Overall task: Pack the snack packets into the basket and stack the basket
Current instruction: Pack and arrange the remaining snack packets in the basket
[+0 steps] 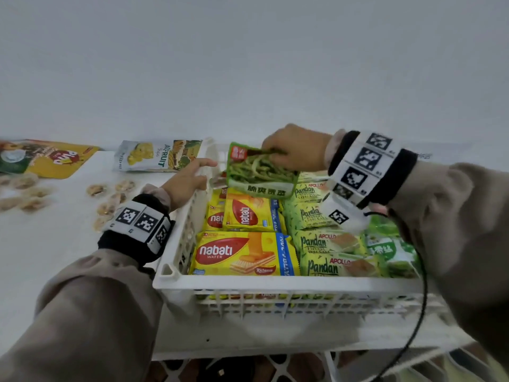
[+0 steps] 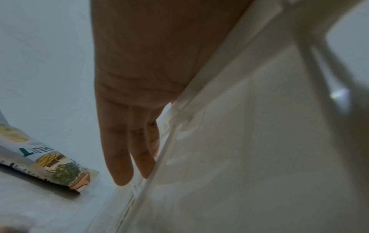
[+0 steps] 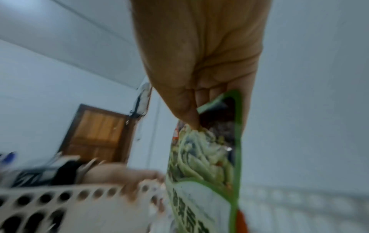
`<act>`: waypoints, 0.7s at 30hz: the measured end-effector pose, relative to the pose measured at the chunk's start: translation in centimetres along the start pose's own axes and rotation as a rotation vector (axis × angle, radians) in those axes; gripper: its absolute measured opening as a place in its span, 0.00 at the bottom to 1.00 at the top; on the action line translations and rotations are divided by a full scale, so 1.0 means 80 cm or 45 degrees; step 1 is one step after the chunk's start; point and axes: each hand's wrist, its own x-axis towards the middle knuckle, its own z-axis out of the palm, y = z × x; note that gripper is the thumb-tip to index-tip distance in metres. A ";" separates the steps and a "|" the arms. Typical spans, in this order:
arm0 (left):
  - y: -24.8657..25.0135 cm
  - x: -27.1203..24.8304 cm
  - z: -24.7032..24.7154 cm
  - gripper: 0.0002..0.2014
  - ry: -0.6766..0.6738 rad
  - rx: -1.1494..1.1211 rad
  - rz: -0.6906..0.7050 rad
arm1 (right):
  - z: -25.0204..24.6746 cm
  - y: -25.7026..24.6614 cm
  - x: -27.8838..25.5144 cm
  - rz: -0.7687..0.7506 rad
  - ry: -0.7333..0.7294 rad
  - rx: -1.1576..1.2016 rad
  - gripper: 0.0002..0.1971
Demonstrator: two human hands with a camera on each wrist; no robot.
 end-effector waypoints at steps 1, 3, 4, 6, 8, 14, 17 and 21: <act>0.000 0.000 0.000 0.25 -0.004 0.019 0.006 | -0.012 0.014 -0.011 0.069 0.088 0.020 0.13; -0.001 0.001 -0.001 0.23 -0.004 0.047 0.015 | -0.031 0.043 -0.038 0.230 0.189 0.048 0.13; -0.002 0.002 -0.001 0.23 -0.008 0.057 0.017 | -0.037 0.057 -0.052 0.313 0.211 0.055 0.13; -0.002 0.003 -0.003 0.22 -0.030 0.079 0.010 | -0.041 0.080 -0.077 0.463 0.217 0.081 0.13; -0.003 0.003 -0.004 0.21 -0.046 0.082 -0.002 | -0.037 0.099 -0.095 0.592 0.198 0.106 0.14; -0.001 0.000 -0.004 0.19 -0.039 0.076 -0.004 | 0.001 0.146 -0.117 1.010 0.083 0.101 0.16; -0.001 -0.002 -0.003 0.19 -0.037 0.076 -0.001 | 0.018 0.153 -0.122 1.163 0.047 0.123 0.18; 0.001 -0.004 -0.002 0.18 -0.034 0.061 -0.004 | 0.033 0.160 -0.122 1.289 0.073 0.191 0.18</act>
